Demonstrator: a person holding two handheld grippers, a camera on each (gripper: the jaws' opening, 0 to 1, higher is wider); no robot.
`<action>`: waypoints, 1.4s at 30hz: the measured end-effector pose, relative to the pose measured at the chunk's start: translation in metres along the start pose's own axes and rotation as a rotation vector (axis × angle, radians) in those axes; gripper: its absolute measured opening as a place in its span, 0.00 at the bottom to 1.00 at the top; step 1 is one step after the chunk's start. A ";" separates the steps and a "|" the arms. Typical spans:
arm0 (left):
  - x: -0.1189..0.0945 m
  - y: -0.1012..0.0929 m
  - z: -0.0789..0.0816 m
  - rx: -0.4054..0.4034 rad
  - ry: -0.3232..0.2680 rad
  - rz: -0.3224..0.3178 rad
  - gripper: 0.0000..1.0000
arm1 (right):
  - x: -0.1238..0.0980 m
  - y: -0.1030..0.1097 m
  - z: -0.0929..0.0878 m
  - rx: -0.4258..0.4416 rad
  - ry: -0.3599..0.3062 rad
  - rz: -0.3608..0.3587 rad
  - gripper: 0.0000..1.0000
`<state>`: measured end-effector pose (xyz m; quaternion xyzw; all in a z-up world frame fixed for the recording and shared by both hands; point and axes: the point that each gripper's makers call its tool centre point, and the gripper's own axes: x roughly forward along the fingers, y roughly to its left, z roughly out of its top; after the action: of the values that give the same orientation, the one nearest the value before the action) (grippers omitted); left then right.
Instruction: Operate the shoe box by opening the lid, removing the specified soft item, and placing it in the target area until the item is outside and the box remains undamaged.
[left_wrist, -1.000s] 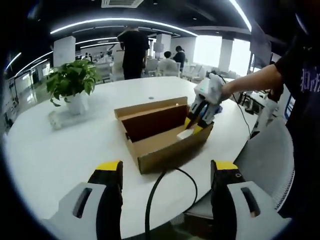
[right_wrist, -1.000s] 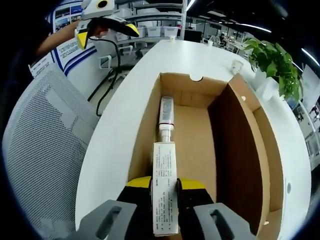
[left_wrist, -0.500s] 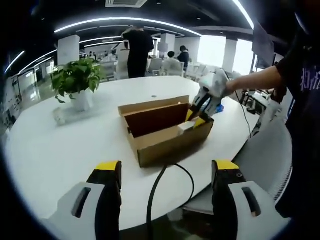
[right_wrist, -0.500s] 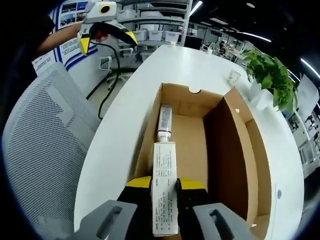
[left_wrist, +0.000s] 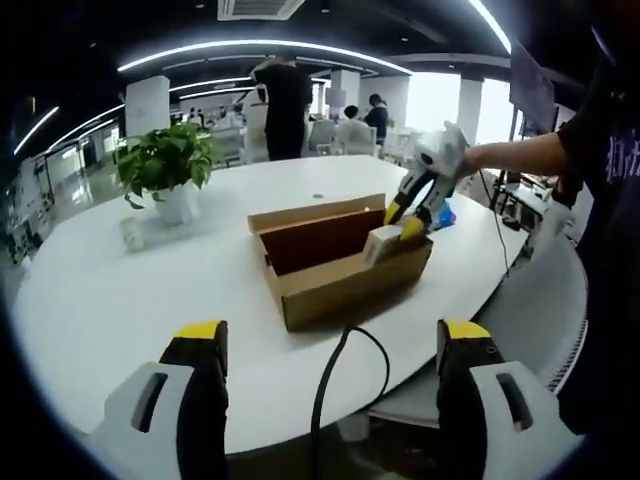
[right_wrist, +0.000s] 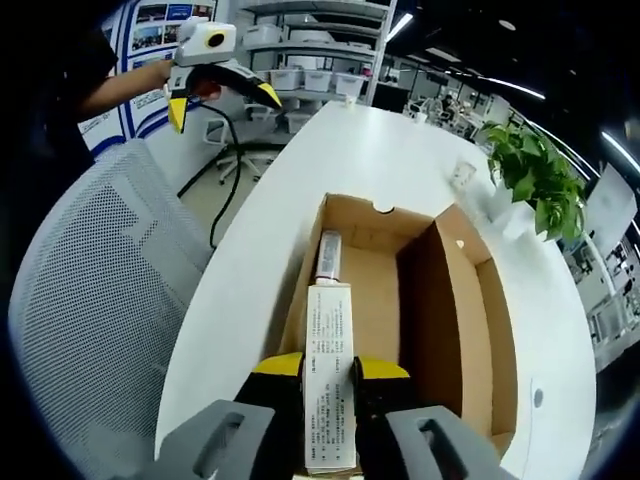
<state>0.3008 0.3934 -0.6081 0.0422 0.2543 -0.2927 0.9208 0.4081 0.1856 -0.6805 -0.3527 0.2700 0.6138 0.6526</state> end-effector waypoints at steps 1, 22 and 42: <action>0.000 0.000 0.000 -0.004 -0.001 0.003 0.89 | -0.002 0.000 0.001 -0.003 -0.001 -0.001 0.14; -0.001 -0.010 -0.002 -0.001 0.004 -0.002 0.99 | -0.048 -0.004 0.005 -0.051 -0.028 -0.032 0.14; 0.008 -0.013 -0.003 0.002 0.001 -0.028 0.99 | -0.085 -0.031 -0.004 -0.041 -0.043 -0.108 0.13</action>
<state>0.2976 0.3788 -0.6141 0.0396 0.2552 -0.3057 0.9164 0.4301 0.1307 -0.6117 -0.3669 0.2240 0.5906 0.6829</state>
